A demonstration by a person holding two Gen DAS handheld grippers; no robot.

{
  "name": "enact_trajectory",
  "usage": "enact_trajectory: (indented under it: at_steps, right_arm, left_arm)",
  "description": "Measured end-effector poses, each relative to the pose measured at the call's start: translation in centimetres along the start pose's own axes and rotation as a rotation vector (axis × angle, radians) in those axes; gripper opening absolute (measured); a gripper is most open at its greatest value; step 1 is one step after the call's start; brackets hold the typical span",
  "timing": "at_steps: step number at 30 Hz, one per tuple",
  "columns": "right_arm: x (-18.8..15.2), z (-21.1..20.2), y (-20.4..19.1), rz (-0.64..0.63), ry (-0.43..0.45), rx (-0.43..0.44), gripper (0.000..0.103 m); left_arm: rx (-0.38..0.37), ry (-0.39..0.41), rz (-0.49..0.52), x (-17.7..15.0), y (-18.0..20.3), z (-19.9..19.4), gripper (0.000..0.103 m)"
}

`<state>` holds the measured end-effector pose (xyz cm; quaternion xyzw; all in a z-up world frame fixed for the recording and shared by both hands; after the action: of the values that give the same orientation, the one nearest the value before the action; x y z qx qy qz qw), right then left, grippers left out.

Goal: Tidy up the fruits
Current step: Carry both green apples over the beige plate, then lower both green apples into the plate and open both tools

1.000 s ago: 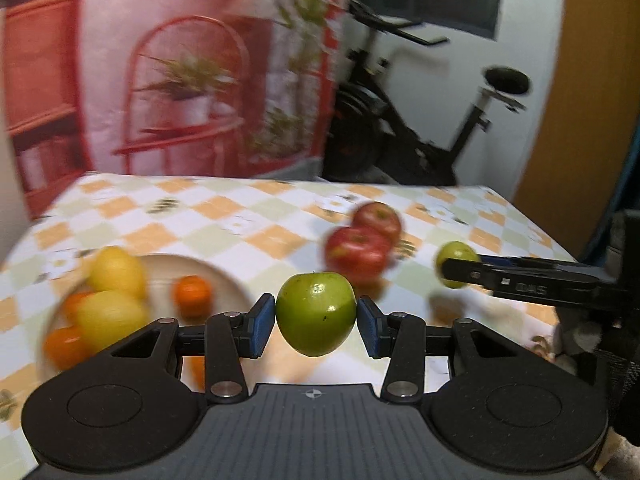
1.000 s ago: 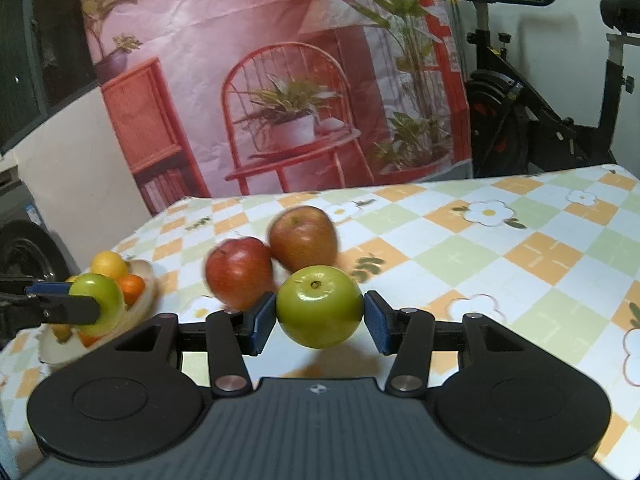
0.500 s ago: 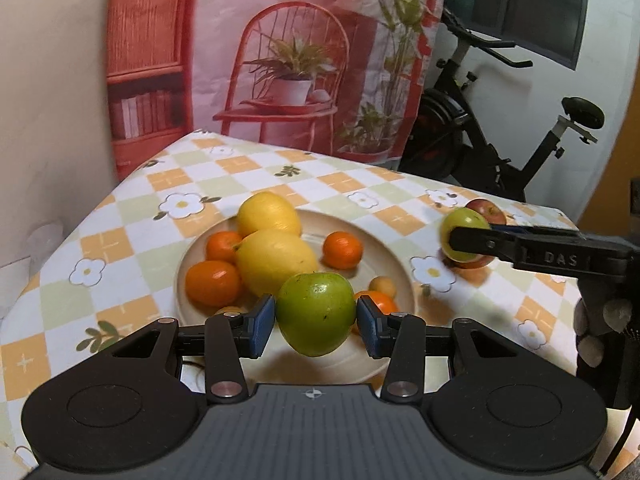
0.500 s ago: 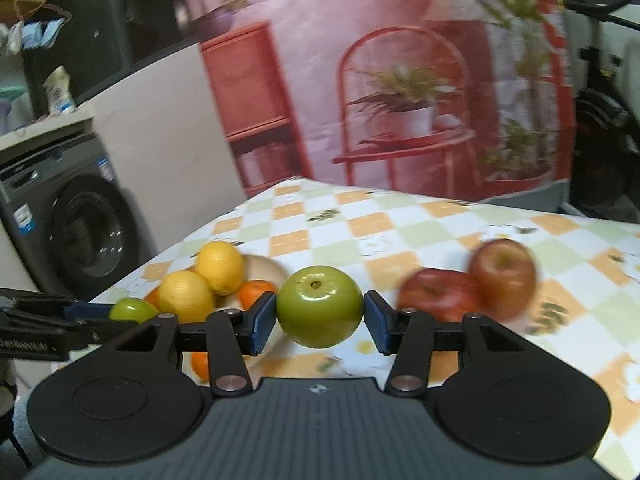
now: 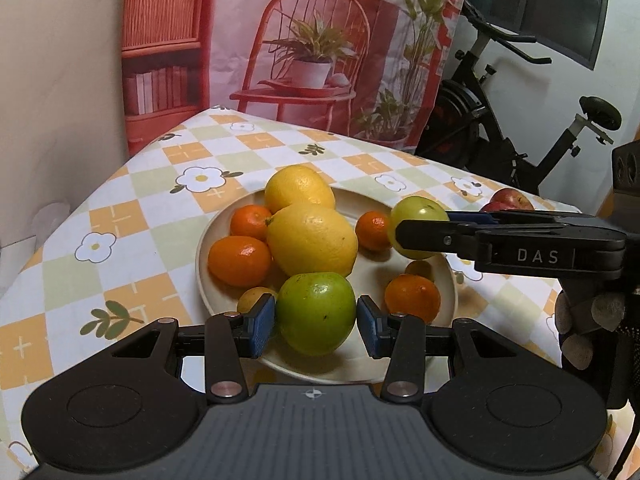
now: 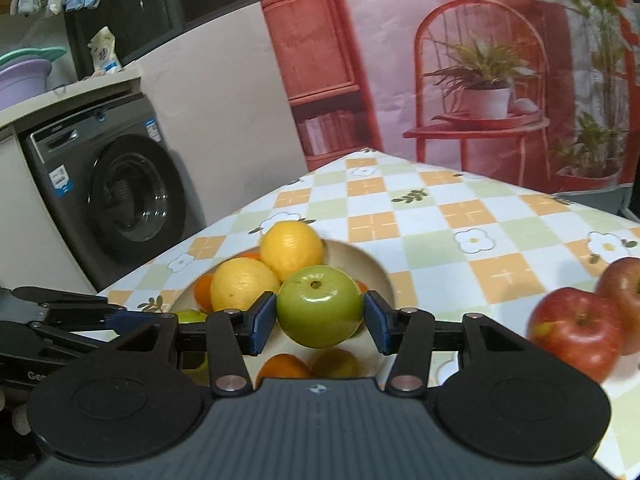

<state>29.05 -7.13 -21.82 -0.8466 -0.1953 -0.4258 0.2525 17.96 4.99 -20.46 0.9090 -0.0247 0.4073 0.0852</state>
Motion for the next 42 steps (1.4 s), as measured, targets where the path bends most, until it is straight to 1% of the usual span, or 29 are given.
enact_trajectory:
  at_steps: [10, 18, 29, 35, 38, 42]
  right_arm:
    - [-0.5, 1.2, -0.5, -0.007, -0.026, 0.020, 0.051]
    - [-0.6, 1.7, -0.6, -0.017, -0.041, 0.012, 0.051]
    - [-0.8, 2.2, -0.8, -0.034, -0.057, -0.002, 0.052]
    - [-0.7, 1.9, -0.9, -0.040, -0.049, -0.006, 0.052]
    - [-0.6, 1.6, -1.0, -0.045, -0.039, -0.010, 0.052]
    - [-0.2, 0.4, -1.1, -0.047, 0.001, -0.016, 0.052]
  left_arm:
    - [0.027, -0.006, 0.009, -0.3, -0.2, 0.2, 0.048]
    - [0.069, 0.010, -0.008, -0.1, -1.0, 0.1, 0.048]
    - [0.089, 0.024, -0.003, -0.2, -1.0, 0.0, 0.049]
    - [0.094, 0.026, -0.004, -0.2, -0.9, -0.1, 0.049]
    - [0.105, 0.041, -0.008, -0.1, -0.9, -0.4, 0.054]
    - [0.107, 0.068, -0.002, 0.2, -0.5, -1.0, 0.056]
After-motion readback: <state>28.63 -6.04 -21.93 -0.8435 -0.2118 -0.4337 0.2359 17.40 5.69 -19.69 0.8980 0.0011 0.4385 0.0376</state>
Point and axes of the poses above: each gripper's, at about its wrist camera, not at the fingertips, and z roughly the way its jaws point, y to its right, x to its top, the point moved 6 cm from there along z, roughly the way its jaws point
